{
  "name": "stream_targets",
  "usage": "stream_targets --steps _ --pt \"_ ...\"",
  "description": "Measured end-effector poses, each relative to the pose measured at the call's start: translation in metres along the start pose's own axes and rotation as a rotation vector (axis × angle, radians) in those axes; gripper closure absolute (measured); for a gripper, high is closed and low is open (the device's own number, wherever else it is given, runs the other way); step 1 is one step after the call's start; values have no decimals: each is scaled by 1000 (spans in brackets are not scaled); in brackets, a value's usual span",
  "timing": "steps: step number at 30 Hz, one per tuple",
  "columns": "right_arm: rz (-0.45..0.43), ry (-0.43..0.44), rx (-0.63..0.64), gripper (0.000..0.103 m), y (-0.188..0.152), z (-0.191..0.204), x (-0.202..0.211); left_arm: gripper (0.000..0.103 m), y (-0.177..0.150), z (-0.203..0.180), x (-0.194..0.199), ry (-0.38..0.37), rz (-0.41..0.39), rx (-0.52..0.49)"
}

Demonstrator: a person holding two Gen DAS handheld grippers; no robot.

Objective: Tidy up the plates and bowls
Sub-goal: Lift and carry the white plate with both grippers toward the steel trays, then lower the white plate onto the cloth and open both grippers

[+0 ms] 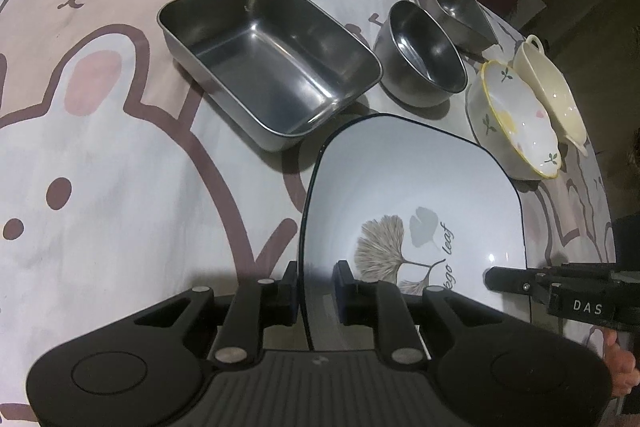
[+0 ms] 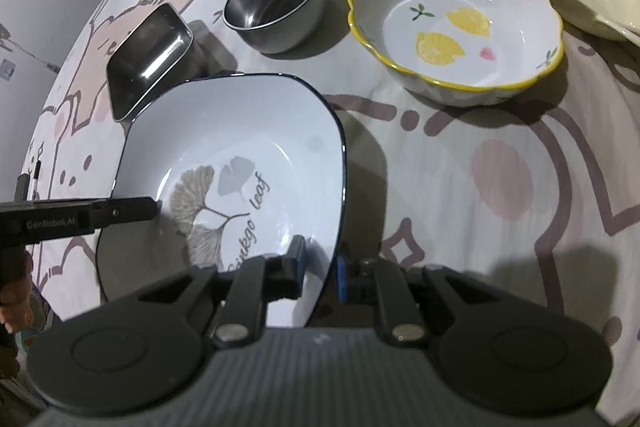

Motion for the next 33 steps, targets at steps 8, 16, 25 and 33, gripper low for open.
stream_targets --steps 8,16,25,33 --pt "9 -5 -6 83 -1 2 1 84 0 0 0 -5 10 -12" --pt "8 -12 -12 83 -1 1 1 84 0 -1 -1 4 15 -33" --pt "16 -19 -10 83 -4 1 2 84 0 -1 -2 4 16 -35" --pt "27 -15 -11 83 -3 -1 1 83 0 -1 -3 5 19 -46"
Point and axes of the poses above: each gripper's, at about its wrist camera, not at the fingertips, and x roughly against the way its jaws point, z to its left, y to its top, the point moved 10 cm from there along -x, roughly the way its jaws point, and after that the axes turned 14 degrees about -x, right-handed, at the moved point
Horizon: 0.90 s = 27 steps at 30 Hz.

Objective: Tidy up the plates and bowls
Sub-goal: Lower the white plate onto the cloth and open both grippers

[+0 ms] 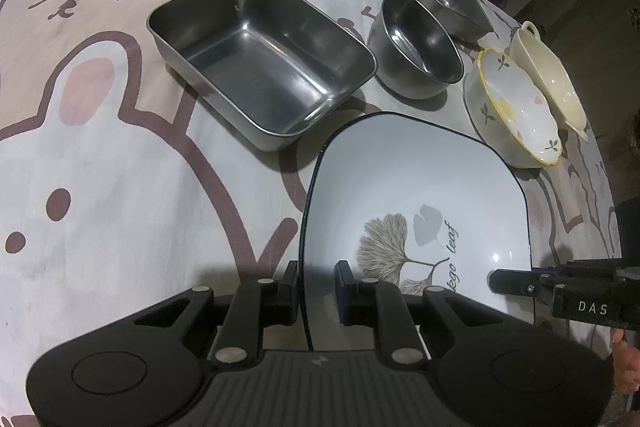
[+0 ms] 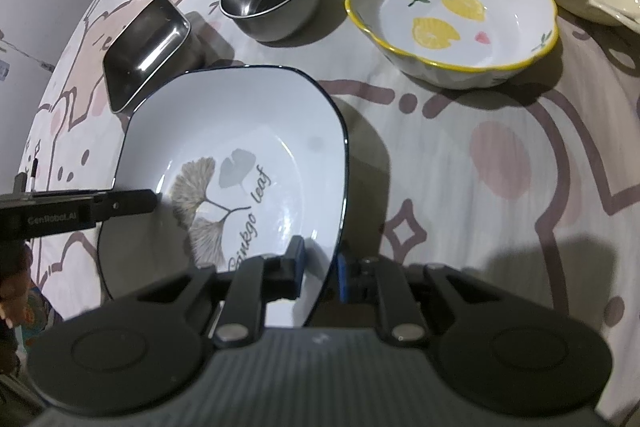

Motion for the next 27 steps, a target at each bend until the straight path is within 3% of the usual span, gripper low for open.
stream_targets --steps 5,7,9,10,14,18,22,27 --pt "1 -7 4 80 1 0 -1 82 -1 -3 1 16 18 -32" --pt "-7 -17 1 67 1 -2 0 80 -4 -4 1 19 32 -48" --pt "-22 -18 -10 54 2 -4 2 61 -8 -5 2 18 43 -46" --pt "-30 -13 -13 49 2 -5 4 57 -10 -6 4 22 45 -50" --pt "-59 22 1 36 1 -6 18 31 -13 -10 18 51 31 -70" --pt "-114 40 32 19 -4 -7 40 6 -6 -20 44 78 -44 -90" --pt "-186 60 78 0 -12 -7 71 1 6 -36 77 109 -144 -126" --pt "-334 61 125 0 -13 -10 119 0 25 -59 112 152 -266 -176"
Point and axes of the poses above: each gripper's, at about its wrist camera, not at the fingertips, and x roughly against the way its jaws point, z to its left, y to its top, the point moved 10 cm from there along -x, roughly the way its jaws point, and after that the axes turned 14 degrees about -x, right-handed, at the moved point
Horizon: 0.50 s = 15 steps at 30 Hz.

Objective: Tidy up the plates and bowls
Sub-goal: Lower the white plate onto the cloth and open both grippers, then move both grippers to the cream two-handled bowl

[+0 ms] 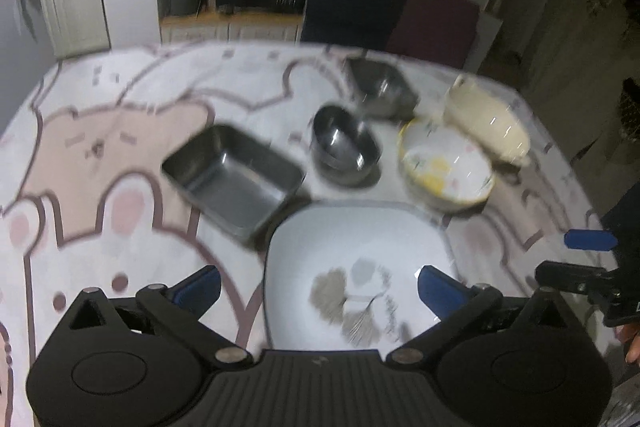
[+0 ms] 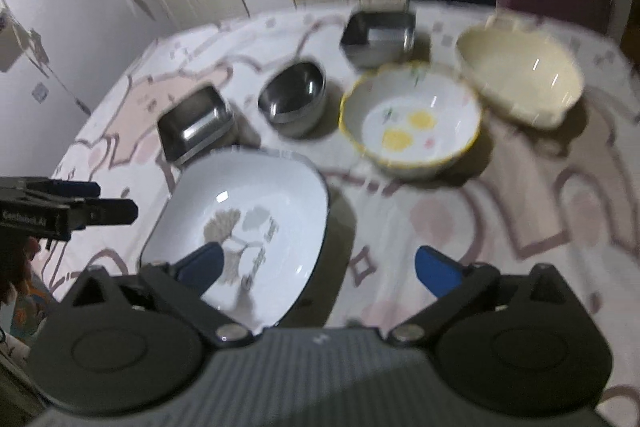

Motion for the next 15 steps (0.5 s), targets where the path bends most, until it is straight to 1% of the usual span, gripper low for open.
stream_targets --steps 3,5,8,11,13,15 --pt "-105 9 21 0 16 -3 32 0 21 -10 12 7 -63 -9" --pt "-172 25 6 0 28 -7 54 0 39 -16 19 2 -128 -8" --pt "-271 15 -15 0 49 -21 81 0 66 -26 24 0 -197 11" --pt "-352 -6 -57 0 70 -40 100 0 94 -39 20 -7 -250 24" --pt "-394 -21 -98 0 83 -55 106 0 109 -51 14 -24 -268 29" --pt "-422 -41 -141 0 96 -71 108 0 127 -66 6 -45 -289 13"
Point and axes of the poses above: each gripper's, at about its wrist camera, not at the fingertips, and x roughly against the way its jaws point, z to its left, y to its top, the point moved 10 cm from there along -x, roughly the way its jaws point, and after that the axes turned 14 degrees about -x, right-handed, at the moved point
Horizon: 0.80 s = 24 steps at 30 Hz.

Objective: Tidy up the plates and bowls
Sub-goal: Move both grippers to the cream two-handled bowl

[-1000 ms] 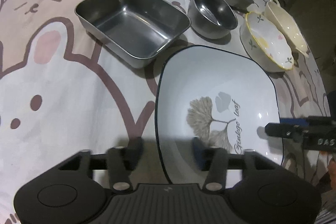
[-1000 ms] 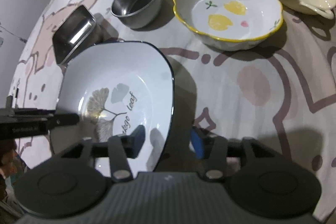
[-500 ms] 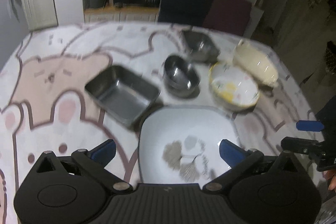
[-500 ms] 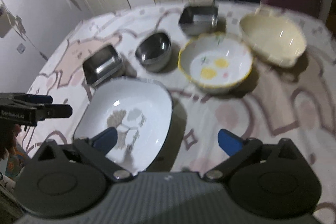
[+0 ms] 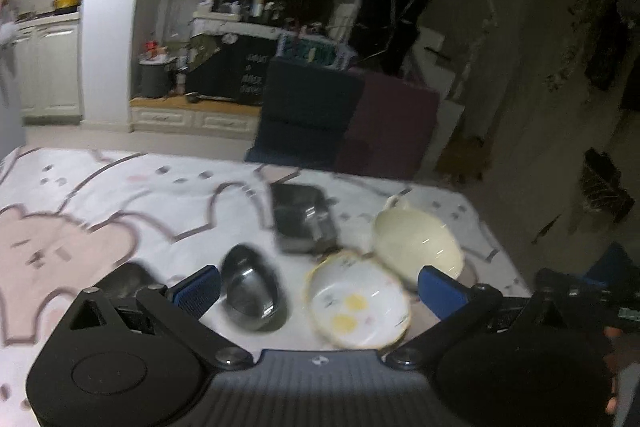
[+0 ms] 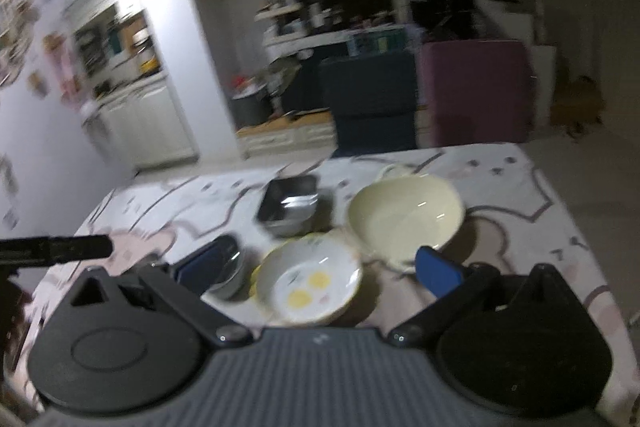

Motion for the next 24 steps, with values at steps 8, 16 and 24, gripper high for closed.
stream_targets --steps 8,16,24 --pt "-23 -127 -191 0 34 -59 -44 0 54 -58 -64 -66 -60 -106" --pt "2 -204 -395 0 30 -101 -82 2 99 -92 -157 -91 -68 -338" --pt "58 -187 -562 0 28 -124 -109 34 115 -107 -261 -193 59 -300"
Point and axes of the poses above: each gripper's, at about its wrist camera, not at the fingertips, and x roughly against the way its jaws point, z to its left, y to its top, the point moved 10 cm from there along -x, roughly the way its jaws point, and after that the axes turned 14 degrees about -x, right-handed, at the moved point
